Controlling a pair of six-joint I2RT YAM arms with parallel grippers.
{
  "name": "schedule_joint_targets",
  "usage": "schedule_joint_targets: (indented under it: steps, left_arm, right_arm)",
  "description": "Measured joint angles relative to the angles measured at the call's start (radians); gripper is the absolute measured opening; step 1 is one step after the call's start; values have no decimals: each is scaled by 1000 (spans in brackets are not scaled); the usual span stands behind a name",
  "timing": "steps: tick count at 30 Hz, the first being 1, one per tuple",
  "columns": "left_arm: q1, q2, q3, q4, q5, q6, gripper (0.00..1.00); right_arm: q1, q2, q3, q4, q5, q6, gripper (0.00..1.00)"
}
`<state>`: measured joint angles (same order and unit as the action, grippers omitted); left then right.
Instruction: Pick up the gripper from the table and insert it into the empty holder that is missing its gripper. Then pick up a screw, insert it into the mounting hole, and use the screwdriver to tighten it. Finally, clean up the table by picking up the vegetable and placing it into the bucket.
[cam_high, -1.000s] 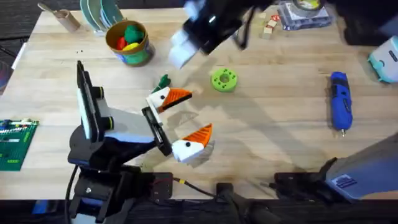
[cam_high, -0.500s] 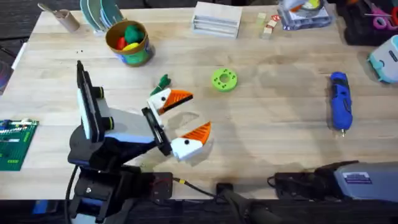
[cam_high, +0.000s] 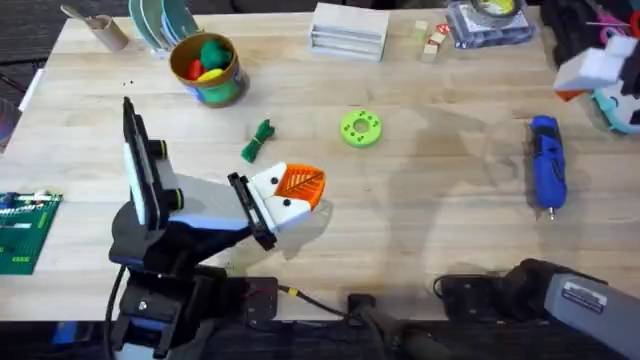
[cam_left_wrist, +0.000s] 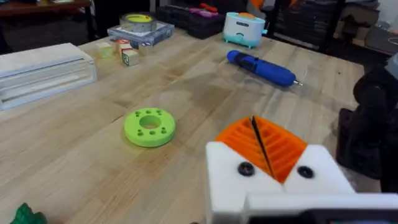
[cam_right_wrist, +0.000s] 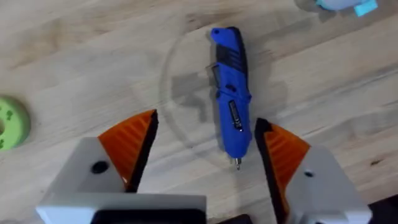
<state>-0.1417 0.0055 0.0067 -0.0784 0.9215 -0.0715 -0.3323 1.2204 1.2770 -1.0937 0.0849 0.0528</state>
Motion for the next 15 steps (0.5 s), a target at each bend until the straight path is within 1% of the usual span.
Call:
schedule_joint_targets:
  steps: [4, 7, 11, 15]
  left_arm:
    - [0, 0, 0, 0, 2, 3, 5]
    - [0, 0, 0, 0, 10, 27, 4]
    - [0, 0, 0, -2, 25, 56, 4]
    - [0, 0, 0, -2, 27, 65, 4]
  right_arm:
    - [-46, -1, -50, 53, 0, 0, 994]
    - [-73, 18, -61, 95, 3, 0, 994]
    - [-106, 91, -61, 164, 38, -11, 994]
    - [-123, 187, -62, 179, 53, -113, 994]
